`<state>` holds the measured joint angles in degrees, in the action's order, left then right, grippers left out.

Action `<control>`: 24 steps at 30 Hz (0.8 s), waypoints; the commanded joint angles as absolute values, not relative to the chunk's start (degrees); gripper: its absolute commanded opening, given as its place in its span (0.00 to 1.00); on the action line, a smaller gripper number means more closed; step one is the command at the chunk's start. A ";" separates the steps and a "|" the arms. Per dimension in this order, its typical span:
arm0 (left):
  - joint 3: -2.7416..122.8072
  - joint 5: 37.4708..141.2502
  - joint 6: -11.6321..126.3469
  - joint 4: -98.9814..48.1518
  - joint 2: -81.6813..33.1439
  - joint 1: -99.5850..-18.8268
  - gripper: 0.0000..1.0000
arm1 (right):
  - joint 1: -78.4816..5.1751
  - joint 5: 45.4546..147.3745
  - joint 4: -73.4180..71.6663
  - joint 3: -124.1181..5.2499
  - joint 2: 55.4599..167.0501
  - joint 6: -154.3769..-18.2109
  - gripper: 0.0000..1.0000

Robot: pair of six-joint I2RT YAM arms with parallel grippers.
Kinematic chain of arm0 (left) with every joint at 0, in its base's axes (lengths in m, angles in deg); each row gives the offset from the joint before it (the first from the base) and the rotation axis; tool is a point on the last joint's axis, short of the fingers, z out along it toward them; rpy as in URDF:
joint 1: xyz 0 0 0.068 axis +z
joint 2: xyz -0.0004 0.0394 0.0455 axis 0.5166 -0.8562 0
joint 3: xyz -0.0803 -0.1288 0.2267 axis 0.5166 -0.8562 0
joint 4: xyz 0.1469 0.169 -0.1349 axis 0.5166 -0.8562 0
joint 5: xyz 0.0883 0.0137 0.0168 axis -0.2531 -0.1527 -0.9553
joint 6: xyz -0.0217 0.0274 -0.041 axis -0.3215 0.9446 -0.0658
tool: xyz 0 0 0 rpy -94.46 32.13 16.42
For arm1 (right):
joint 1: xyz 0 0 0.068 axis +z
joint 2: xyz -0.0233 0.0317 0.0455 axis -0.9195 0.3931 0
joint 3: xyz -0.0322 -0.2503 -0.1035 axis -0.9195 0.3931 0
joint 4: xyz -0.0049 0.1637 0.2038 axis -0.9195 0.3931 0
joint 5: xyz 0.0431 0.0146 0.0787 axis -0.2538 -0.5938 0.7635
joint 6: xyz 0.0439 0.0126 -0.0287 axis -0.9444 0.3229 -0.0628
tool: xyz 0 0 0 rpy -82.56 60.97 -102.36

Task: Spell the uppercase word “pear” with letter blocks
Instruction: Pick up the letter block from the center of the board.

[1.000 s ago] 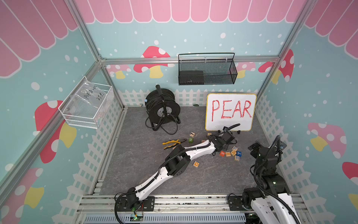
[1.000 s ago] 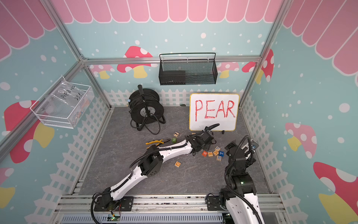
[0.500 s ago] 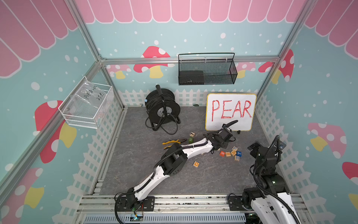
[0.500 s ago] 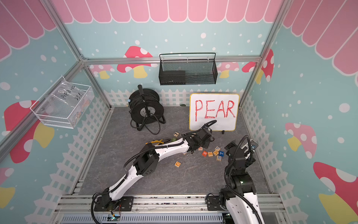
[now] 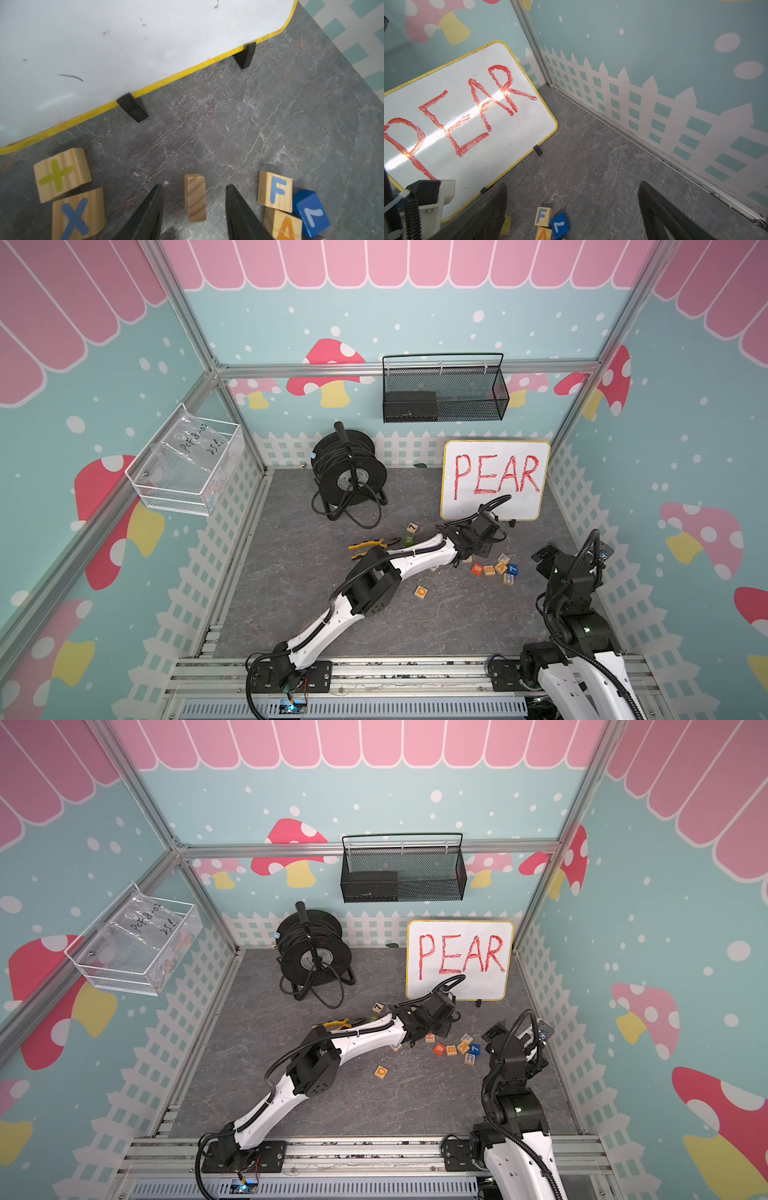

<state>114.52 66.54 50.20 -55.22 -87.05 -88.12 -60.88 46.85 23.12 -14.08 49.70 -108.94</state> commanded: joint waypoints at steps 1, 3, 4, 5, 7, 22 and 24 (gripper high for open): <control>116.56 67.03 49.44 -57.11 -89.14 -87.81 0.49 | -61.26 46.56 22.49 -13.61 49.90 -108.84 0.99; 116.87 66.68 49.44 -57.28 -89.60 -87.88 0.48 | -61.27 46.56 22.49 -13.68 50.01 -108.81 0.99; 117.12 66.50 49.44 -57.48 -89.76 -87.84 0.47 | -61.29 46.62 22.49 -13.63 50.00 -108.80 0.99; 117.42 66.42 49.53 -57.78 -89.96 -87.86 0.47 | -61.28 46.54 22.58 -13.62 50.08 -108.81 0.99; 117.88 66.23 49.62 -58.15 -90.42 -87.84 0.47 | -61.34 46.50 22.49 -13.63 50.07 -108.81 1.00; 120.46 66.65 50.01 -59.62 -93.04 -87.80 0.42 | -61.42 46.24 22.49 -13.73 50.83 -108.84 0.99; 120.54 66.63 50.22 -59.56 -93.13 -87.84 0.40 | -61.45 46.23 22.50 -13.75 50.91 -108.81 0.99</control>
<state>118.71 66.67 49.89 -58.55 -91.82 -88.12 -60.99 46.85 22.99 -14.08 50.77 -108.79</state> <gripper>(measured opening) 0.409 0.995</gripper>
